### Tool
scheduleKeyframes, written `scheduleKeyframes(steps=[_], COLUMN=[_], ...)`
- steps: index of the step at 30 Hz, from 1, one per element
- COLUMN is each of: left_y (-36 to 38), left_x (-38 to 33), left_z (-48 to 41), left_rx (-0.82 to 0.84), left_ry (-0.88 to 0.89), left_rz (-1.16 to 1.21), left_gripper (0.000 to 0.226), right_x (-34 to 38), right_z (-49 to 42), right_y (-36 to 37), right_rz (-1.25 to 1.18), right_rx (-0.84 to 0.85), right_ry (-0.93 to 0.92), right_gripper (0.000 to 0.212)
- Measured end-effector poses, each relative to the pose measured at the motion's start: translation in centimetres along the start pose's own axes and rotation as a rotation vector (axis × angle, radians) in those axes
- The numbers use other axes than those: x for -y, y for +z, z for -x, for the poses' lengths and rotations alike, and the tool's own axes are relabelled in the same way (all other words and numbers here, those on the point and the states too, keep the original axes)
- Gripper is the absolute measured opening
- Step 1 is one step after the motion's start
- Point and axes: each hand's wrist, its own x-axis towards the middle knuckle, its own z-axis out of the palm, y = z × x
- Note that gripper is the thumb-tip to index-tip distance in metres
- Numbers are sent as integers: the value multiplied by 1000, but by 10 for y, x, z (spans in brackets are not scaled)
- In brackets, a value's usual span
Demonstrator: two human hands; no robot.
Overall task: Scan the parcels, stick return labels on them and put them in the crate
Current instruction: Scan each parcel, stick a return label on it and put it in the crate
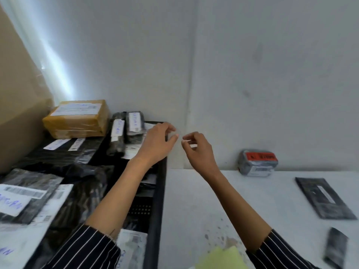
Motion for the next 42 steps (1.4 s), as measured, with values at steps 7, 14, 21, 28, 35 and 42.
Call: scheduleKeyframes(steps=[7, 14, 21, 28, 35, 42], left_y=[123, 285, 437, 516, 526, 491], left_x=[-72, -115, -175, -224, -238, -209], left_z=[35, 88, 84, 68, 61, 78], left_rx=[193, 466, 606, 723, 617, 447], left_ry=[-22, -151, -429, -611, -693, -804], left_rz=[134, 173, 347, 512, 603, 669], left_gripper=[9, 11, 30, 55, 45, 33], right_x=[-94, -228, -353, -412, -428, -370], right_z=[86, 149, 119, 84, 74, 92], right_y=[-133, -262, -360, -394, -394, -383], right_rz=[98, 312, 721, 712, 393, -305], right_rx=[-122, -135, 25, 83, -161, -315], right_ry=[139, 372, 604, 752, 903, 890], right_gripper=[5, 6, 48, 59, 39, 17])
